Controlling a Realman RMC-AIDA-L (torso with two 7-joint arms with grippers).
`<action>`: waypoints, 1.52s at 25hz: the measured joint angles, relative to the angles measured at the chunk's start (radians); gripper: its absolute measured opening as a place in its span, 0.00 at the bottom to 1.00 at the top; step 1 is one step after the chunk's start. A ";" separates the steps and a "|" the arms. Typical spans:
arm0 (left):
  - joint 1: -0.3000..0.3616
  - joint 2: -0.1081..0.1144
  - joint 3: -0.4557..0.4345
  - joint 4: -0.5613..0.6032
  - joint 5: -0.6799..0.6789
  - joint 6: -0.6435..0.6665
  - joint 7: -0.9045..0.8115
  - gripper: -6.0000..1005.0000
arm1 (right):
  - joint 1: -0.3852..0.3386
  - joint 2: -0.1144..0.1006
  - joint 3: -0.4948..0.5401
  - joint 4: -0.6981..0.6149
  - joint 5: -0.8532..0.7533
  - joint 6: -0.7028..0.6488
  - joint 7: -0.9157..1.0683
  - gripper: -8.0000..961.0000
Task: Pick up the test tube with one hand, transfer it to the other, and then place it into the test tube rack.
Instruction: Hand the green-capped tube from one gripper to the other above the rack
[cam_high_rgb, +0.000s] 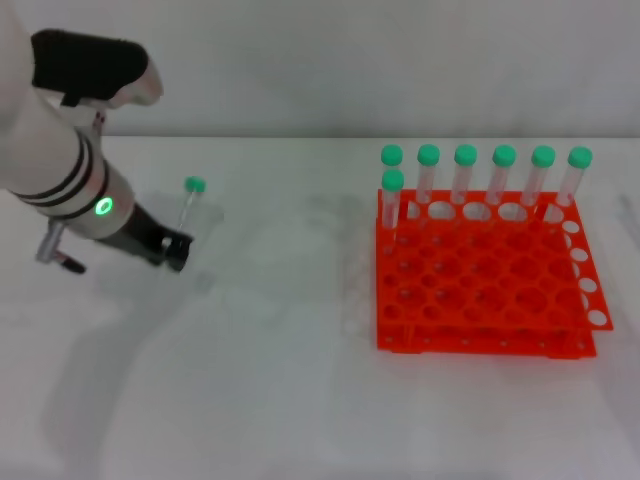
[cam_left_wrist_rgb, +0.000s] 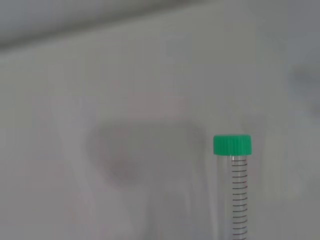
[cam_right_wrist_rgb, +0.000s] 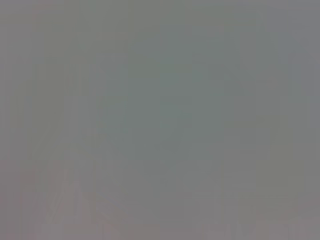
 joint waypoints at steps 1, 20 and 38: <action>0.011 -0.006 0.006 0.017 0.001 -0.029 0.005 0.19 | 0.000 0.000 -0.001 0.000 0.000 -0.005 0.012 0.86; 0.184 -0.028 0.319 0.097 -0.001 -0.725 0.095 0.19 | 0.020 -0.019 -0.081 -0.033 -0.025 -0.047 0.342 0.86; 0.213 -0.029 0.545 0.043 -0.007 -1.135 0.168 0.19 | 0.151 -0.013 -0.085 -0.090 -0.337 0.081 0.518 0.86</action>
